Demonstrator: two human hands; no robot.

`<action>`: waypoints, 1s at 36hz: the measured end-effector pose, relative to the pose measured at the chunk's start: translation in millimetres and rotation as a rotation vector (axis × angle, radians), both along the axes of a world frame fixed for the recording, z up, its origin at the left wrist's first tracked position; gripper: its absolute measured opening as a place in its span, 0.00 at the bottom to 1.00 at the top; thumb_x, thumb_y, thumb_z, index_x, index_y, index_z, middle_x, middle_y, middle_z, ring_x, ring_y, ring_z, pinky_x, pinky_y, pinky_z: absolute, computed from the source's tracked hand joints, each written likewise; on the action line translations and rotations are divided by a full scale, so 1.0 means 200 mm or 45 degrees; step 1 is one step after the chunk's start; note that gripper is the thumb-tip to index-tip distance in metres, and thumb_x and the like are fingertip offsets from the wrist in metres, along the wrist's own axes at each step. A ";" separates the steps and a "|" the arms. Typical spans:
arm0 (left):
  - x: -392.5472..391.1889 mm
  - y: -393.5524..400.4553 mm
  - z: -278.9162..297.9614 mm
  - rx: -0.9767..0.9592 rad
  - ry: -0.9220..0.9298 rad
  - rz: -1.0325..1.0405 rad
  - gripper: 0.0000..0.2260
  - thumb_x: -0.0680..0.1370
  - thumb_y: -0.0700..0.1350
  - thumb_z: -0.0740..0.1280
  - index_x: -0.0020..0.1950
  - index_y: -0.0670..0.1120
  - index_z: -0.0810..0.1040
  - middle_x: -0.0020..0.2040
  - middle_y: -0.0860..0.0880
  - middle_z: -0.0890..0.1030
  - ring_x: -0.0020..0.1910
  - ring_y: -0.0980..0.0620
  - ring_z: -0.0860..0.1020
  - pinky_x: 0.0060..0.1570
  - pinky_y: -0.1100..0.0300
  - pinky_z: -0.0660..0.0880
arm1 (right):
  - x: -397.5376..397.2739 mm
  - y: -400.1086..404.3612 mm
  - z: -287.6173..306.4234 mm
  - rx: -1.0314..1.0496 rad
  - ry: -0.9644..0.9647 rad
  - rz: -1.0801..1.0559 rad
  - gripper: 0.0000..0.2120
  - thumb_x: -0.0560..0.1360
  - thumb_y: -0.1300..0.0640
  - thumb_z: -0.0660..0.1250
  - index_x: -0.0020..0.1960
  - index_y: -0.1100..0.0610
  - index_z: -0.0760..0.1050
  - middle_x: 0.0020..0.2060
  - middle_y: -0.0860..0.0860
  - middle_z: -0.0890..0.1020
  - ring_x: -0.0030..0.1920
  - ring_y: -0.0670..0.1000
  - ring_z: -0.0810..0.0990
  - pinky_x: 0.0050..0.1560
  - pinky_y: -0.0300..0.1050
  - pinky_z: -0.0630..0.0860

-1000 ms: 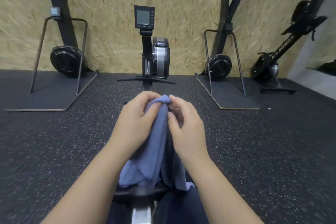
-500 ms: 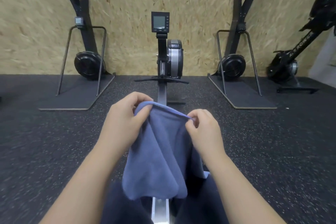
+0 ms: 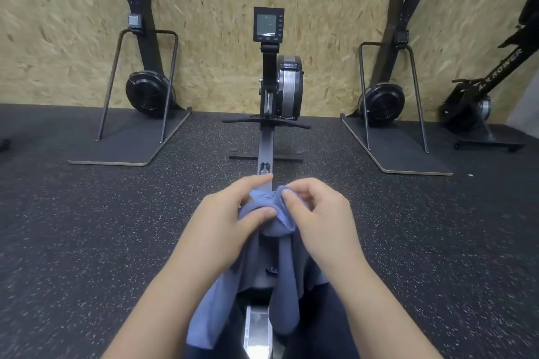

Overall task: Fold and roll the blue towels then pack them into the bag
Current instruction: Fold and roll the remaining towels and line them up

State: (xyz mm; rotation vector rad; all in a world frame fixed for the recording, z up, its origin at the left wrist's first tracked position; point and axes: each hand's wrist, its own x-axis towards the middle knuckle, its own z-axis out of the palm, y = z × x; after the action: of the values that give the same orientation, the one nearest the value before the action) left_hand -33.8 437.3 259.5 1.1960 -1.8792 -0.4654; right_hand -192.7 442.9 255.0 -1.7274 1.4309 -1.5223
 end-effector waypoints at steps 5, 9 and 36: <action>-0.02 -0.01 -0.02 0.028 -0.030 -0.012 0.10 0.72 0.54 0.64 0.50 0.61 0.81 0.44 0.63 0.83 0.46 0.65 0.79 0.50 0.63 0.74 | 0.02 0.02 -0.01 -0.030 0.062 0.102 0.06 0.74 0.61 0.70 0.43 0.51 0.81 0.40 0.46 0.84 0.42 0.44 0.82 0.48 0.39 0.77; -0.03 0.00 -0.02 -0.017 -0.032 0.024 0.05 0.74 0.52 0.67 0.42 0.63 0.79 0.41 0.62 0.82 0.43 0.63 0.79 0.46 0.64 0.73 | 0.02 0.02 -0.03 -0.057 0.095 0.082 0.04 0.73 0.56 0.68 0.46 0.51 0.81 0.42 0.45 0.84 0.44 0.44 0.82 0.50 0.44 0.77; 0.02 0.09 0.17 -0.134 0.919 0.018 0.08 0.77 0.38 0.68 0.44 0.51 0.81 0.37 0.58 0.83 0.37 0.64 0.78 0.39 0.71 0.73 | -0.13 -0.04 -0.25 0.277 0.430 -0.117 0.05 0.78 0.59 0.63 0.44 0.53 0.74 0.39 0.46 0.79 0.42 0.48 0.75 0.43 0.41 0.68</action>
State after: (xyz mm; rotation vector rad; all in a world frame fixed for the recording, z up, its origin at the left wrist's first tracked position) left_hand -28.9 455.9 292.8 0.8157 -1.2522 -0.6733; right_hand -218.2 434.4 205.8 -1.8656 1.7900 -1.1021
